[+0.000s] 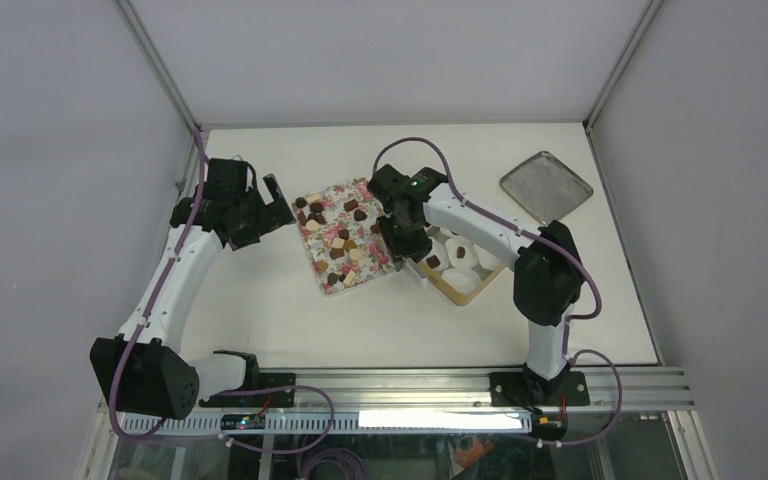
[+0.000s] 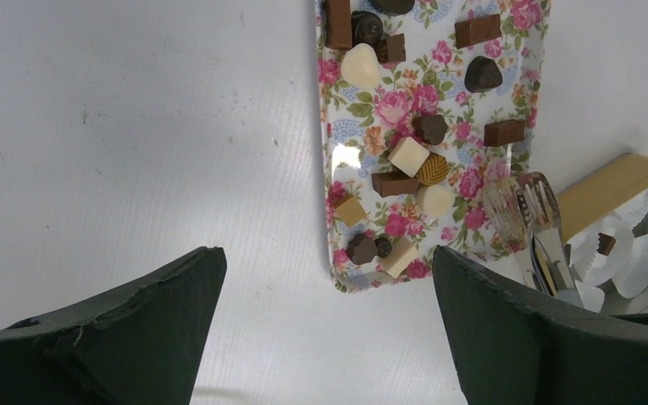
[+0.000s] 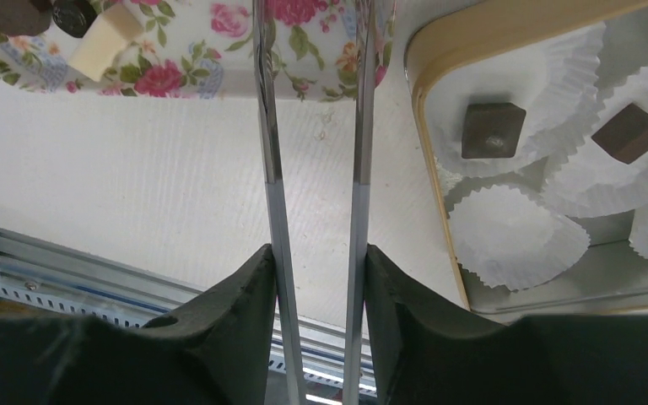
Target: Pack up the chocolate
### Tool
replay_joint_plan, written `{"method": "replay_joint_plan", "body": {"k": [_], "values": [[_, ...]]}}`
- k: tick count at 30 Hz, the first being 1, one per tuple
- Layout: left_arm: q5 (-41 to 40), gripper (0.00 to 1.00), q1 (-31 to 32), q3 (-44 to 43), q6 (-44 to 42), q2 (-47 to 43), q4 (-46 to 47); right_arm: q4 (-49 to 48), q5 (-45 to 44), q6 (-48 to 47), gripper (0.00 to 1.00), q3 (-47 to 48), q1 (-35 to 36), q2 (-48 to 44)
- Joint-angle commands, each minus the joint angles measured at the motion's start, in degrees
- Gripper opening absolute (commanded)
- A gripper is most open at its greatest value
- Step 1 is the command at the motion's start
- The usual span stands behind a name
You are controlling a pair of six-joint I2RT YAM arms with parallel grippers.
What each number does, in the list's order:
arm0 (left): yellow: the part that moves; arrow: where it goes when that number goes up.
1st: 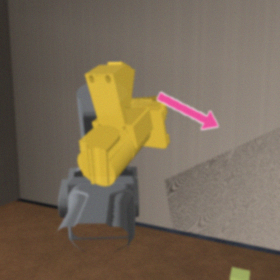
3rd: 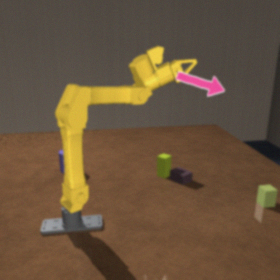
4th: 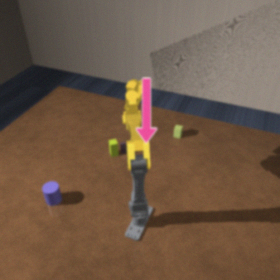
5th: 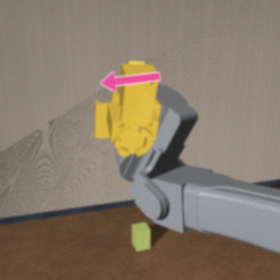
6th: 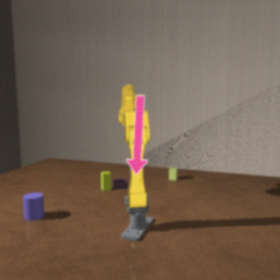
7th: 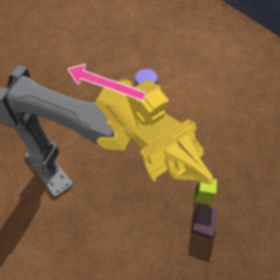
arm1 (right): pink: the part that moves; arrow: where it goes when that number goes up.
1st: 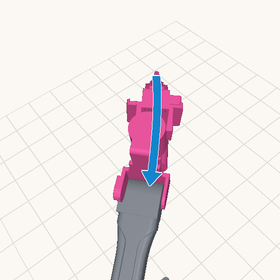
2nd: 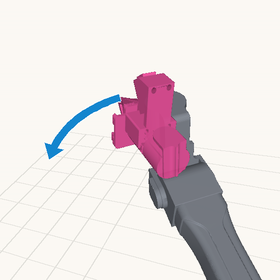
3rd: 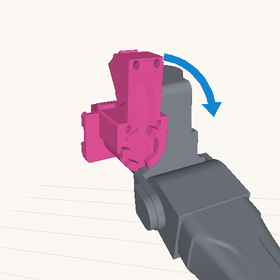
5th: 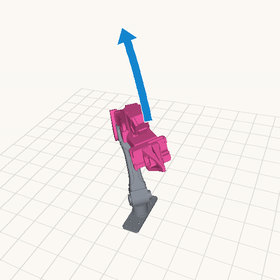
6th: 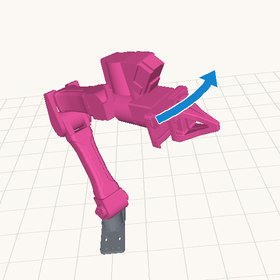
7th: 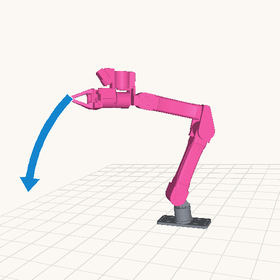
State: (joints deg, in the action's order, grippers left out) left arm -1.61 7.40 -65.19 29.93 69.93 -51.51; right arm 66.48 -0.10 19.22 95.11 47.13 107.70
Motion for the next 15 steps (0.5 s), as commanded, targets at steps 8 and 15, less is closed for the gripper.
{"method": "replay_joint_plan", "body": {"k": [8, 15], "values": [[-2.19, 0.99, -0.37, -0.25, -2.39, -2.99, 0.18, -4.46, 1.06, 1.78, 0.46, 8.26, -0.32, 7.38], [-2.3, 0.99, -0.37, -0.11, -2.42, -3.49, -0.14, -4.56, -0.39, 1.82, 0.46, 12.57, -0.99, 11.17]]}}
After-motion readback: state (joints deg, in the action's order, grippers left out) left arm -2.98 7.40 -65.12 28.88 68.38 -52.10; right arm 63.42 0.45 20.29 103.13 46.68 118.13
